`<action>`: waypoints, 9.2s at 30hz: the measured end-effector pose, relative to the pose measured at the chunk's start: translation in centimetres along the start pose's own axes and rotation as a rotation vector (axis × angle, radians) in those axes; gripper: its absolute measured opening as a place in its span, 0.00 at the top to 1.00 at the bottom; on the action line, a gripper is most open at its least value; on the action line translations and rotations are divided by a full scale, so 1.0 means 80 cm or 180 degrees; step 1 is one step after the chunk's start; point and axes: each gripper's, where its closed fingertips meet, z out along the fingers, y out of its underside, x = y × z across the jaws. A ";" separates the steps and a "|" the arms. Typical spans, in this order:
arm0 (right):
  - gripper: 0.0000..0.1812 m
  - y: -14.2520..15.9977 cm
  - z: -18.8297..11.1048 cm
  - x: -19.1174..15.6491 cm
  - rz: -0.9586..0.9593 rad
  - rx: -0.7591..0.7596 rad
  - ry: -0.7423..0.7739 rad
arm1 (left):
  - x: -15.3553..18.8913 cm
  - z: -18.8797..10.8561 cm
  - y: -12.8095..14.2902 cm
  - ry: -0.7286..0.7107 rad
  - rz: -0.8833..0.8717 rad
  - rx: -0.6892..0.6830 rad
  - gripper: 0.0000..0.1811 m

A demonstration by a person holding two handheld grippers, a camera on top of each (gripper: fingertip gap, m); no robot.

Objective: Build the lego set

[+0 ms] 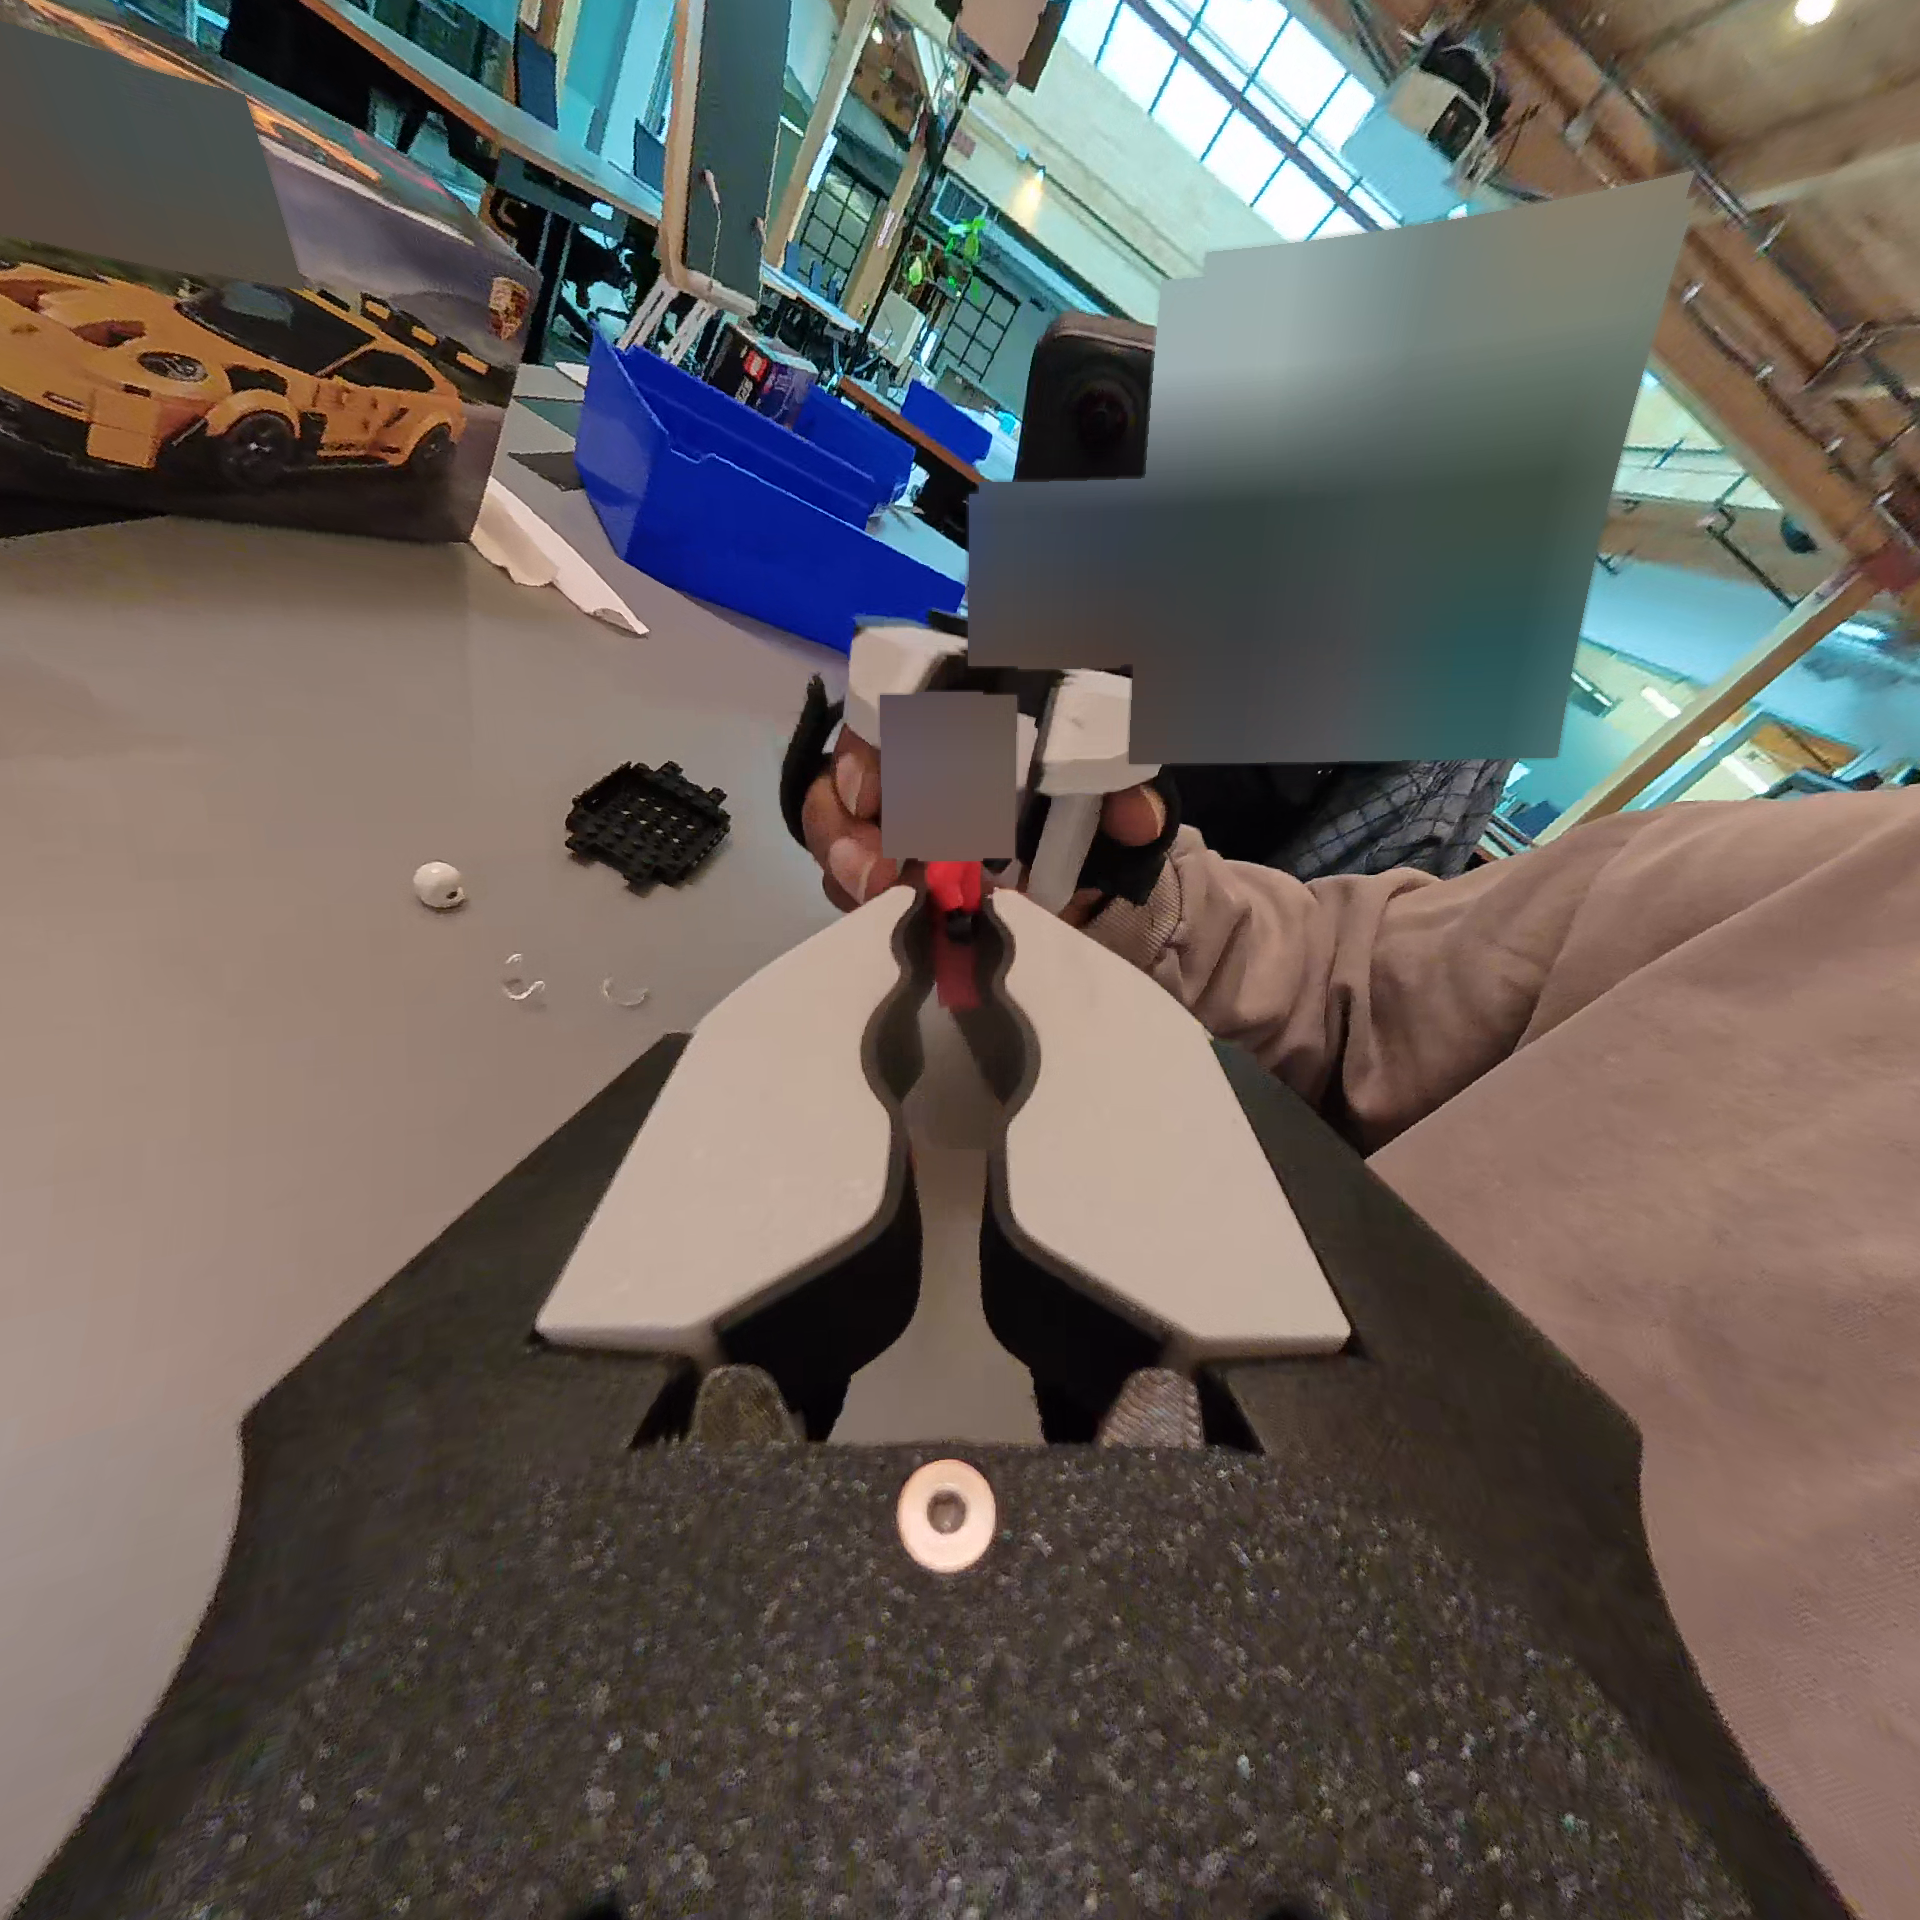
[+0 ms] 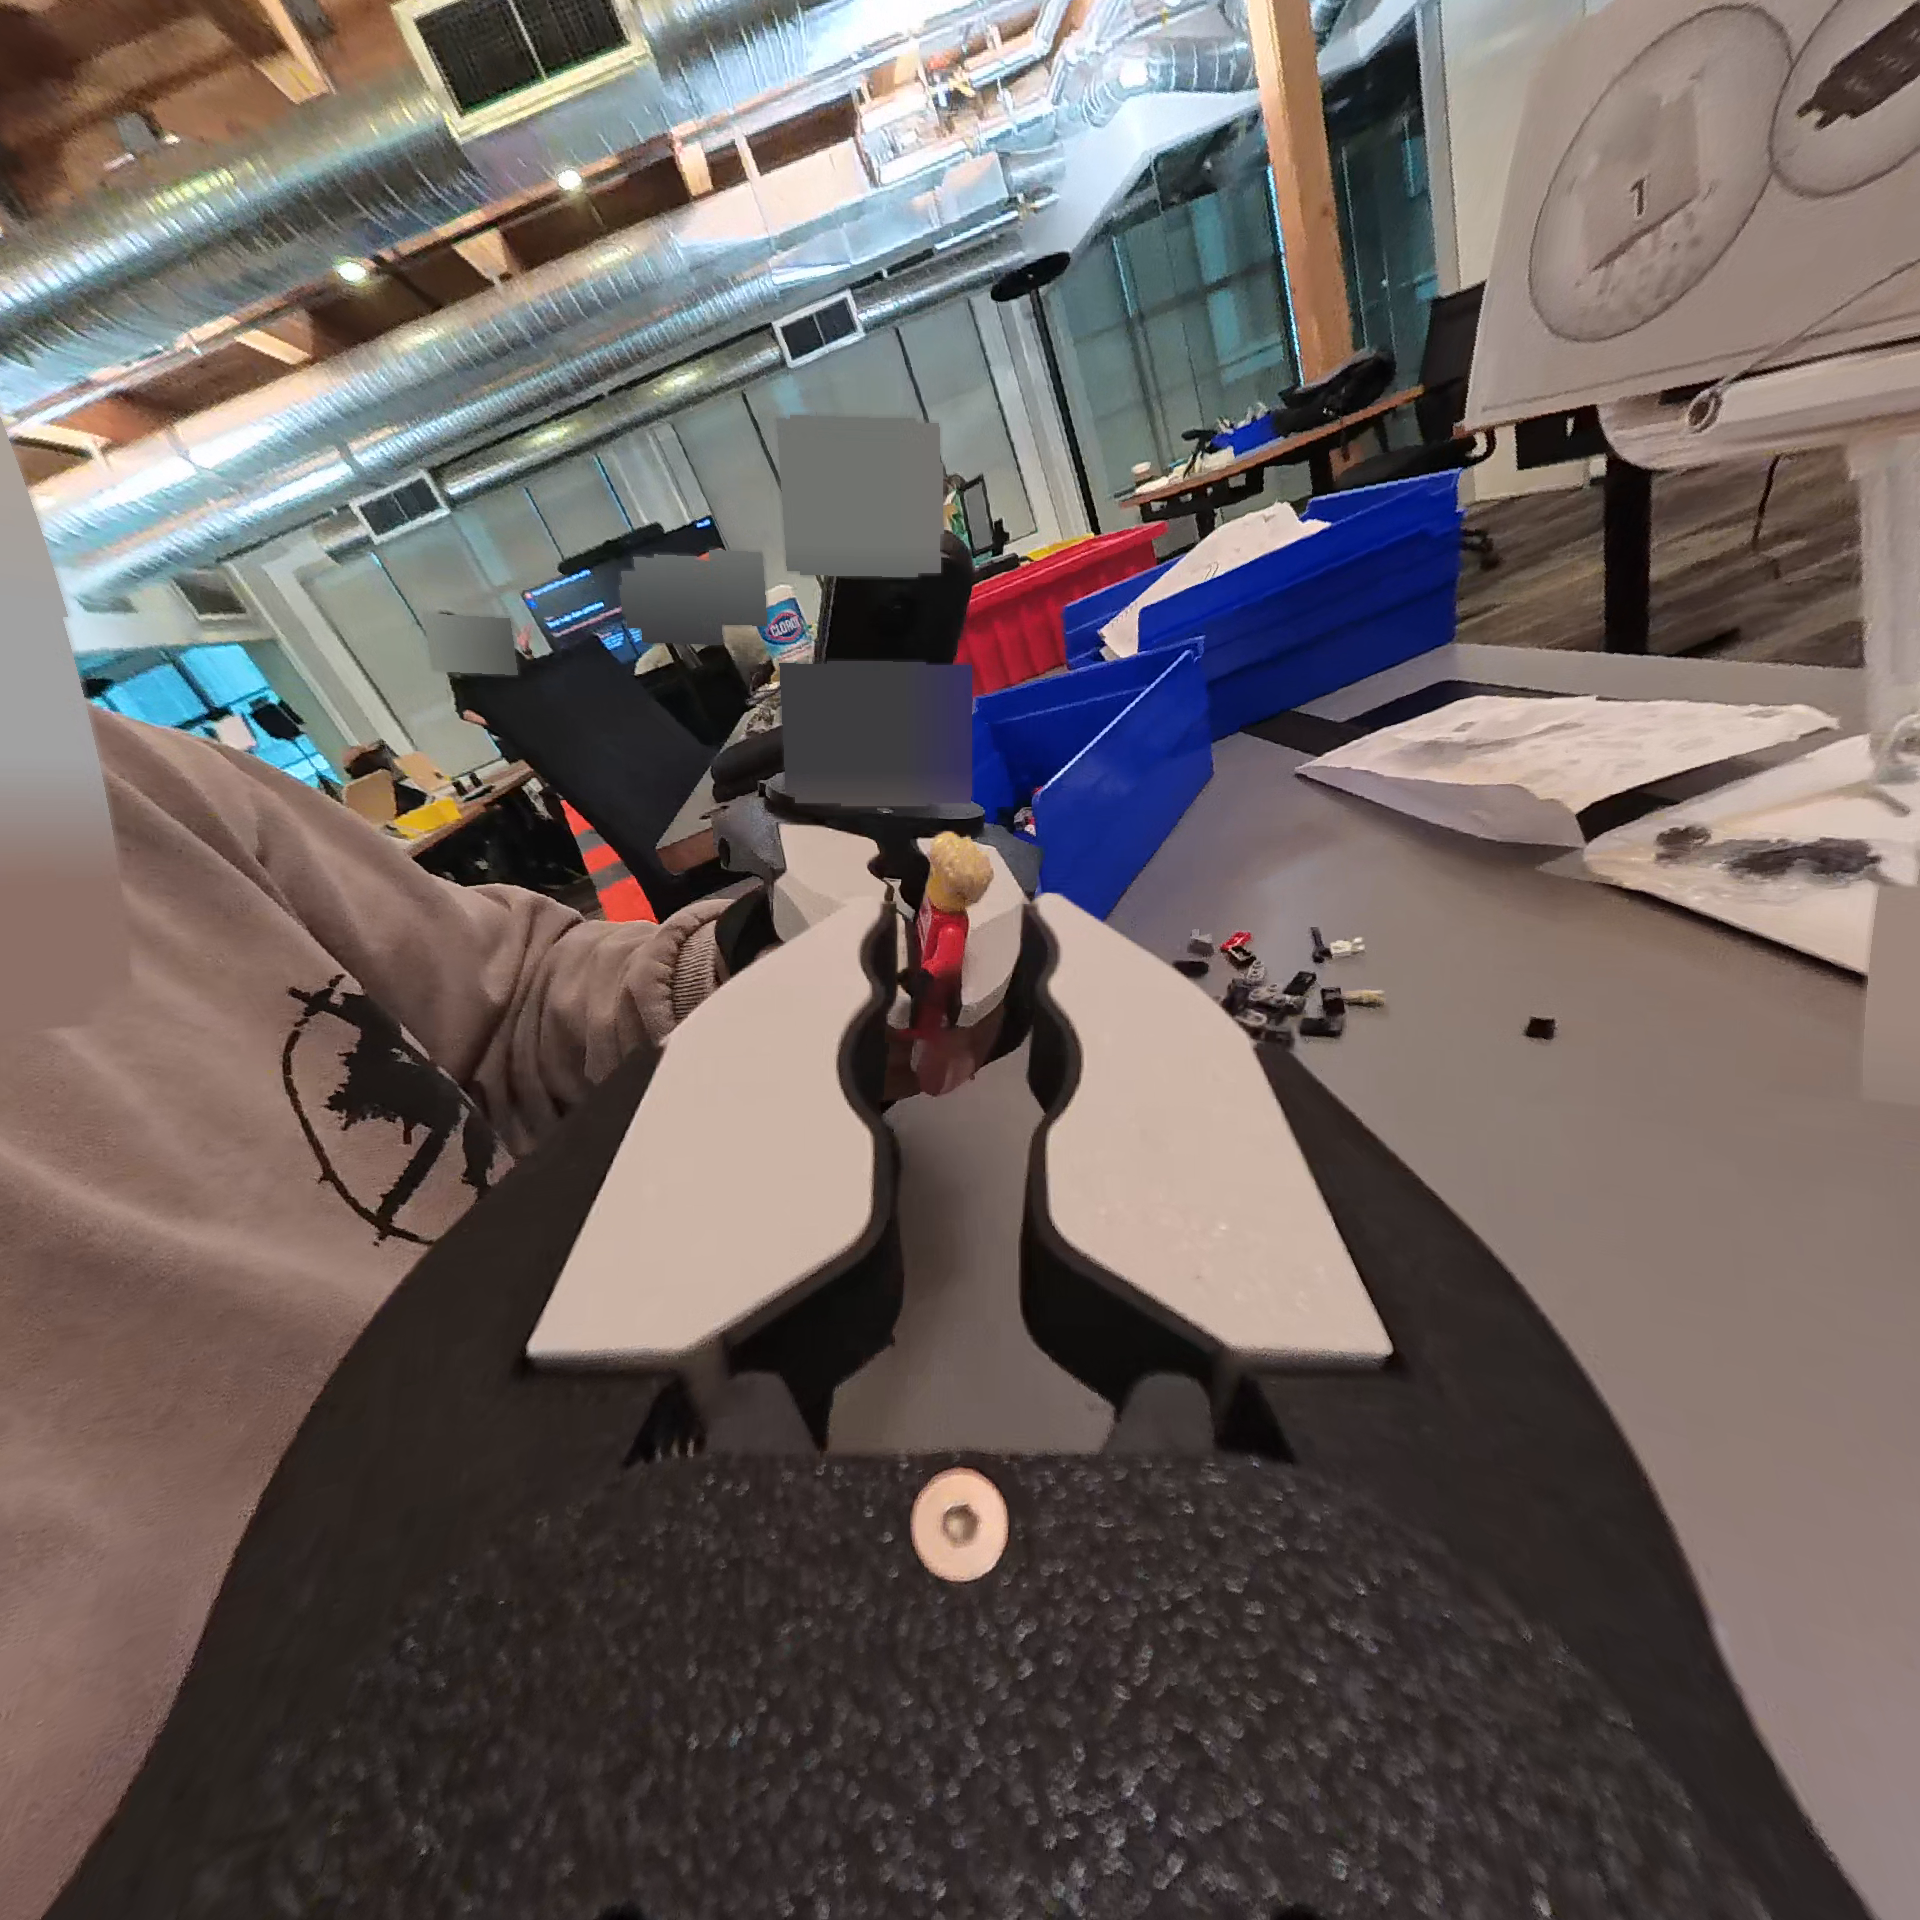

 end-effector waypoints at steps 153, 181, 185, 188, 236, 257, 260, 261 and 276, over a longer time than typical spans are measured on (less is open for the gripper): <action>0.93 0.034 0.032 0.045 -0.1259 -0.3118 -0.0145 | -0.062 -0.007 0.014 -0.0640 0.0696 -0.0150 0.95; 0.93 0.050 0.019 0.044 -0.1104 -0.2922 -0.0287 | -0.059 -0.002 0.029 -0.0499 0.0715 -0.0198 0.95; 0.93 0.051 0.016 0.049 -0.1063 -0.2952 -0.0277 | -0.065 -0.002 0.033 -0.0571 0.0753 -0.0256 0.95; 0.93 0.051 0.017 0.049 -0.1041 -0.2940 -0.0290 | -0.066 -0.004 0.033 -0.0570 0.0717 -0.0291 0.96; 0.93 0.054 -0.039 0.357 -0.1308 -0.3707 0.1108 | -0.110 -0.034 0.015 -0.1469 0.1242 -0.0141 1.00; 0.84 0.022 -0.039 0.340 -0.1340 -0.3471 0.1155 | -0.110 -0.028 0.025 -0.1408 0.1220 -0.0251 1.00; 0.83 0.002 -0.049 0.298 -0.1247 -0.3265 0.1181 | -0.110 -0.029 0.023 -0.1418 0.1236 -0.0238 1.00; 0.83 0.007 -0.060 0.281 -0.1283 -0.3310 0.1155 | -0.110 -0.029 0.023 -0.1424 0.1245 -0.0238 1.00; 0.85 0.097 -0.093 0.225 -0.1293 -0.3402 0.0939 | -0.107 -0.017 0.041 -0.1391 0.1297 -0.0420 1.00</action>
